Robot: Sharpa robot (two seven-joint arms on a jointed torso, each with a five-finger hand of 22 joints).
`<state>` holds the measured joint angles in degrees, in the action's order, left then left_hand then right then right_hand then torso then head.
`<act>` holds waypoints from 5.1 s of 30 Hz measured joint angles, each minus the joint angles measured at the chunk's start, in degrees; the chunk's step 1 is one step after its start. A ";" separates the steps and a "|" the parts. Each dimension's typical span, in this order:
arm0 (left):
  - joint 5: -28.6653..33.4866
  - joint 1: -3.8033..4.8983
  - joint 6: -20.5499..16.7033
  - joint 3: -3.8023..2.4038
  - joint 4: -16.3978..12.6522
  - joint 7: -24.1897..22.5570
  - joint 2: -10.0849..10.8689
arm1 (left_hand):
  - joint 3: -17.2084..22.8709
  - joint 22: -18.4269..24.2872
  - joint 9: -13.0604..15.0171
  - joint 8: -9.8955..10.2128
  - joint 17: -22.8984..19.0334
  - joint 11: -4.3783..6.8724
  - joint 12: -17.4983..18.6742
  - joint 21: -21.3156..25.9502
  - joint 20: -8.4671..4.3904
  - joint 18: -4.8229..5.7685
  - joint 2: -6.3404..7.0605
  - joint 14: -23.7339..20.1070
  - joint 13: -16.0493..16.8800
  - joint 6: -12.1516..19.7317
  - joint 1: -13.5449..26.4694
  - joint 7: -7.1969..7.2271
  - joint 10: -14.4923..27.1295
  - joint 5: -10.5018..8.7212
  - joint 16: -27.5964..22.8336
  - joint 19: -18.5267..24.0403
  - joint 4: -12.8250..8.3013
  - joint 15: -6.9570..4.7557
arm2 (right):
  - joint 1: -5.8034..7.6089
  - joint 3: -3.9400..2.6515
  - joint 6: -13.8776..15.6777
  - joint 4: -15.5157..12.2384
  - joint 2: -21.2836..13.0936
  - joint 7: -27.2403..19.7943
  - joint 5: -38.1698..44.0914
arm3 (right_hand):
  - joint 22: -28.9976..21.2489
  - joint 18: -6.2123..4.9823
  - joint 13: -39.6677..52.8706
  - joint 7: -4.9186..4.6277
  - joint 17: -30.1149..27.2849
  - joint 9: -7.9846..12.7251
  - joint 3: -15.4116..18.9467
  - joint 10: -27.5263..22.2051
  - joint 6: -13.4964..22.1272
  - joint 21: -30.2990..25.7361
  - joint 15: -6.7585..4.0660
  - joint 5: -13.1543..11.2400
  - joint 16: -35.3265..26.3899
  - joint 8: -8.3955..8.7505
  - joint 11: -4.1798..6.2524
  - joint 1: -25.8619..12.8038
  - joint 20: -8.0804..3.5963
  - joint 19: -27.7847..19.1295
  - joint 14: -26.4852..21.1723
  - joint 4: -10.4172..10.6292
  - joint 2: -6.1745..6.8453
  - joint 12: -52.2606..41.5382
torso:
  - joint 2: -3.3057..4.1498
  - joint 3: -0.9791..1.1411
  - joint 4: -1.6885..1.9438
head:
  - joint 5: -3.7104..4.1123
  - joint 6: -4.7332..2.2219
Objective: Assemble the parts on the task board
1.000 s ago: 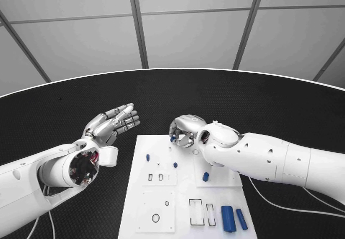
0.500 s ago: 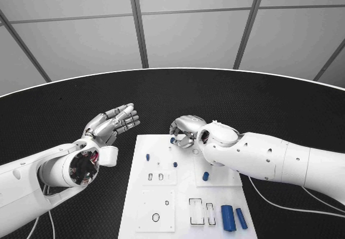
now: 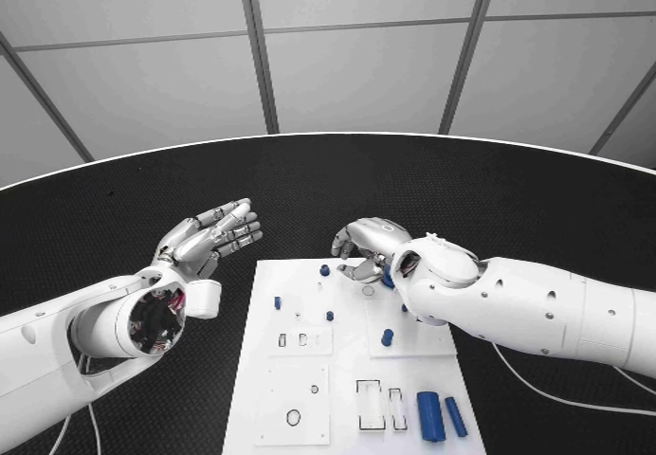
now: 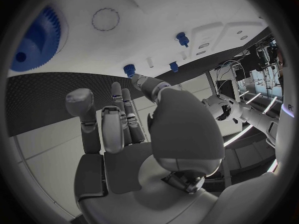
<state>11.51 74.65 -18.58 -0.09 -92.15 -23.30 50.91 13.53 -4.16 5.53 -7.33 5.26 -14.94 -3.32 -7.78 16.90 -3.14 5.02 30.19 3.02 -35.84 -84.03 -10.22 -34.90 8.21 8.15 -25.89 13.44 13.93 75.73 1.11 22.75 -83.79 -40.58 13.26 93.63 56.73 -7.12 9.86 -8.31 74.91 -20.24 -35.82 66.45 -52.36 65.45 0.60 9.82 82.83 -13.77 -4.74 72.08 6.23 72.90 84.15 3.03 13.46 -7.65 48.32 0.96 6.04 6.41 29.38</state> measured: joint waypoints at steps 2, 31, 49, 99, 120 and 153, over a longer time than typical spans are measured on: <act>0.00 -0.01 0.12 0.00 0.32 0.01 -0.14 | 0.00 0.04 0.00 0.00 0.00 0.00 0.00 0.00 0.00 0.00 0.00 0.00 0.00 0.00 0.00 0.00 0.00 0.00 0.00 0.00 0.00 0.00 | 0.00 -0.08 1.55 -2.38 -2.19 0.27 -0.96 | 0.66 0.00 0.47 -0.13 0.00 -0.18 0.09 2.62 -0.92 0.35 -0.39 0.05 0.00 -0.43 0.38 -0.45 -0.30 0.30 -0.25 0.88 0.45 -1.21 | -0.12 0.12 -0.11 | 0.14 -0.08; 0.00 -0.10 1.21 0.03 2.63 0.32 -1.45 | 0.00 0.04 0.01 0.00 -0.05 0.00 0.00 0.00 0.00 0.00 0.00 0.01 0.01 0.00 0.00 0.00 -0.01 0.00 0.00 0.00 0.00 0.01 | -0.03 -0.07 -0.33 -2.78 -13.37 2.80 -13.24 | 18.23 2.90 65.09 0.03 0.04 -2.33 26.32 14.85 5.20 13.56 -1.85 6.71 5.05 -5.55 1.44 6.11 -1.12 9.73 -0.19 13.47 -0.24 -68.32 | -1.46 1.02 -1.04 | 1.17 -0.29; 0.00 -0.09 1.22 0.02 2.30 0.31 -1.20 | 0.00 0.07 0.02 0.00 -0.05 0.00 0.00 0.00 0.00 0.00 0.00 0.01 0.01 0.00 0.00 0.00 0.00 0.00 0.00 0.00 0.00 0.01 | -0.16 0.79 -3.10 -1.17 -10.65 3.97 -13.26 | 18.22 3.61 65.08 -0.27 0.02 -2.31 28.52 17.19 6.33 15.43 -1.47 7.21 5.72 -6.42 1.15 7.85 -0.80 10.85 -0.16 13.49 -1.52 -74.45 | -1.33 0.83 -0.97 | 1.46 0.24; -0.01 -0.09 1.28 0.02 2.09 0.58 -0.92 | 0.24 0.16 -0.10 0.23 -0.17 -0.10 0.22 0.00 0.00 0.00 0.00 -0.50 -0.03 0.54 0.00 0.11 0.74 0.00 -0.21 0.00 -0.24 -0.09 | -1.37 1.27 -5.55 0.53 -8.58 4.64 -11.88 | 18.19 3.59 65.05 -0.05 0.00 -2.31 27.50 17.39 5.51 16.54 -1.48 8.81 6.23 -7.65 0.95 9.59 -0.79 10.84 -0.16 13.12 -2.65 -77.39 | -1.41 0.83 -1.03 | 0.78 1.35; -0.01 -0.09 1.34 0.02 2.10 0.72 -0.82 | 0.40 0.20 -0.15 0.22 -0.16 -0.11 0.22 0.00 0.00 0.00 0.00 -0.71 -0.02 0.63 0.00 0.21 0.91 0.00 -0.21 0.00 -0.40 0.12 | -1.84 1.30 -2.20 -1.54 -8.84 4.38 -8.99 | 18.19 4.48 65.04 0.17 0.00 -0.50 16.05 17.56 1.53 17.45 -1.48 5.08 6.45 -7.76 1.55 12.77 -1.00 11.05 -0.16 12.63 -2.19 -78.99 | -1.41 0.83 -1.10 | 0.62 1.49; -0.01 -0.09 1.52 0.02 2.90 0.86 -1.76 | 0.56 0.18 -0.13 0.44 -0.20 -0.11 0.22 0.00 0.00 0.00 0.00 -0.71 -0.05 0.63 0.00 0.21 0.91 0.00 -0.21 0.00 -0.56 0.12 | -1.67 1.05 1.42 -3.76 0.71 1.61 -4.61 | 18.18 4.48 65.07 0.30 0.03 -0.51 11.15 17.54 1.39 17.81 -1.85 6.06 6.45 -6.97 1.93 10.98 -1.43 11.05 -0.20 11.41 -1.22 -79.21 | -1.42 0.62 -0.92 | -0.25 1.17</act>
<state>11.50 74.56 -17.06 -0.07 -89.25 -22.44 49.15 14.09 -3.98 5.40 -6.89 5.06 -15.04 -3.10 -7.78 16.90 -3.14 5.02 29.48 2.97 -35.22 -84.03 -10.01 -33.99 8.21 7.94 -25.88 12.88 14.05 74.06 2.15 24.17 -87.55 -39.87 14.88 89.03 74.91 -2.64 74.94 -8.01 74.94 -20.75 -24.67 83.99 -50.97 83.25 -1.26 15.88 89.28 -20.74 -2.81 83.06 4.80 83.95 83.95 14.44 12.25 -86.86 46.90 1.58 5.12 6.15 30.55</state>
